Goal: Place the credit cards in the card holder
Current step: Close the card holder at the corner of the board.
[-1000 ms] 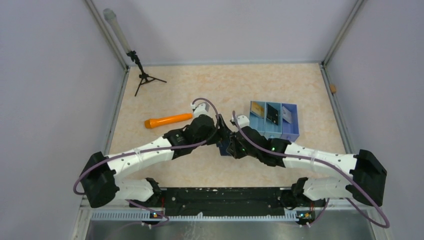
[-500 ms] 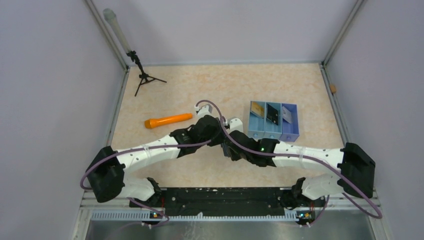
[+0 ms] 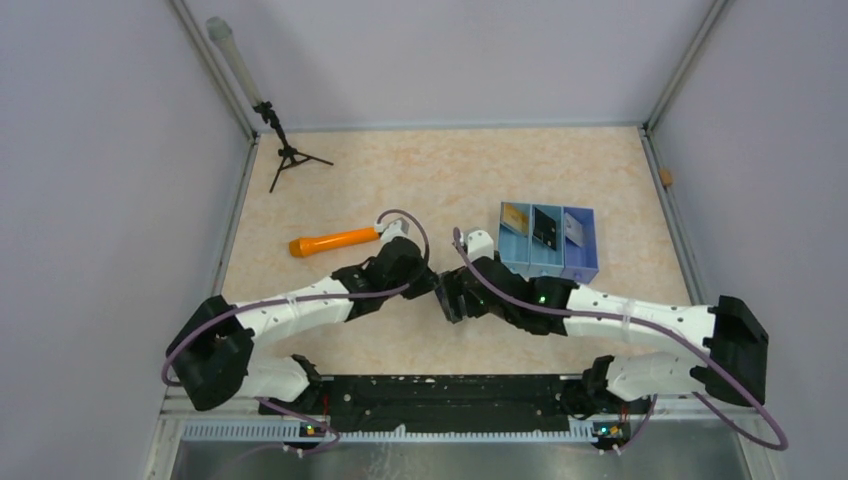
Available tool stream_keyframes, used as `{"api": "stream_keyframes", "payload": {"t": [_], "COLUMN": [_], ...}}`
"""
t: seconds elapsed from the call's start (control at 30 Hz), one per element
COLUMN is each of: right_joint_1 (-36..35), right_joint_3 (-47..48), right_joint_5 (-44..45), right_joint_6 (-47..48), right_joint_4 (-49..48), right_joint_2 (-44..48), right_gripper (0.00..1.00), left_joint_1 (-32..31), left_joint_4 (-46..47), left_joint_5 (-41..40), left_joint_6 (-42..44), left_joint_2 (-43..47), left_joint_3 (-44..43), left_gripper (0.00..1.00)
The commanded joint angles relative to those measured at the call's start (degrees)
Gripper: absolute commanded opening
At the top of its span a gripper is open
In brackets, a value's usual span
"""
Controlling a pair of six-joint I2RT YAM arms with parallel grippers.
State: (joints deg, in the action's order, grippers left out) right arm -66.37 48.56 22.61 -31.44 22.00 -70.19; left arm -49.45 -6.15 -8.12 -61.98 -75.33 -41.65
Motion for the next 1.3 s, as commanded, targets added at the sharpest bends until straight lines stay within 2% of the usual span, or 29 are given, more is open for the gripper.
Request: {"api": "stream_keyframes", "payload": {"t": [0.0, 0.1, 0.13, 0.27, 0.47, 0.7, 0.8, 0.87, 0.9, 1.03, 1.07, 1.13, 1.2, 1.27], "right_joint_1": [4.28, 10.81, 16.57, 26.8, 29.71, 29.72, 29.72, 29.7, 29.72, 29.72, 29.67, 29.64, 29.63, 29.63], "right_joint_3": [1.86, -2.03, -5.89, -12.95, -17.63, -19.09, -19.41, -19.4, -19.54, -20.78, -20.96, -20.94, -21.0, -20.77], "right_joint_5": [-6.19, -17.23, -28.21, -44.33, -52.69, -60.04, -62.32, -63.57, -64.1, -65.78, -65.88, -65.62, -65.05, -63.95], "right_joint_6": [2.31, 3.04, 2.62, -1.11, -3.88, -7.73, -9.15, -9.81, -10.31, -13.5, -14.03, -14.41, -14.17, -13.27], "right_joint_4": [-1.83, -6.72, -11.37, -18.94, -24.83, -35.03, -38.54, -40.36, -41.39, -47.45, -48.08, -48.35, -48.13, -46.76], "right_joint_2": [4.43, 8.93, 12.97, 17.61, 21.14, 20.52, 18.39, 16.86, 16.24, 15.53, 15.54, 15.59, 15.61, 15.57], "right_gripper": [0.85, 0.96, 0.99, 0.99, 0.99, 0.97, 0.88, 0.77, 0.7, 0.29, 0.2, 0.03, 0.0, 0.0], "left_joint_1": [2.54, 4.42, 6.0, 6.85, 7.47, 7.61, 7.55, 7.61, 7.59, 7.56, 7.56, 7.61, 7.57, 7.57], "left_joint_4": [9.38, 14.22, 17.69, 18.8, 18.99, 18.81, 20.84, 23.03, 23.84, 25.59, 25.66, 25.03, 23.32, 21.22], "left_joint_5": [4.62, 9.64, 14.86, 18.09, 17.88, 21.87, 24.54, 25.75, 26.37, 27.98, 28.08, 27.8, 26.94, 27.11], "left_joint_6": [1.97, 5.27, 8.61, 12.89, 13.98, 13.68, 13.1, 12.37, 12.06, 10.91, 10.69, 10.56, 10.98, 12.99], "left_joint_2": [4.61, 8.04, 11.57, 18.87, 30.24, 33.89, 33.93, 33.89, 33.76, 32.59, 32.25, 31.51, 30.79, 29.5], "left_joint_3": [3.51, 6.32, 8.1, 10.07, 11.85, 11.25, 11.3, 11.56, 11.65, 11.77, 11.77, 11.61, 11.03, 9.89], "left_gripper": [0.0, 0.0, 0.0, 0.0, 0.0, 0.0, 0.0, 0.0, 0.0, 0.0, 0.03, 0.2, 0.41, 0.55]}}
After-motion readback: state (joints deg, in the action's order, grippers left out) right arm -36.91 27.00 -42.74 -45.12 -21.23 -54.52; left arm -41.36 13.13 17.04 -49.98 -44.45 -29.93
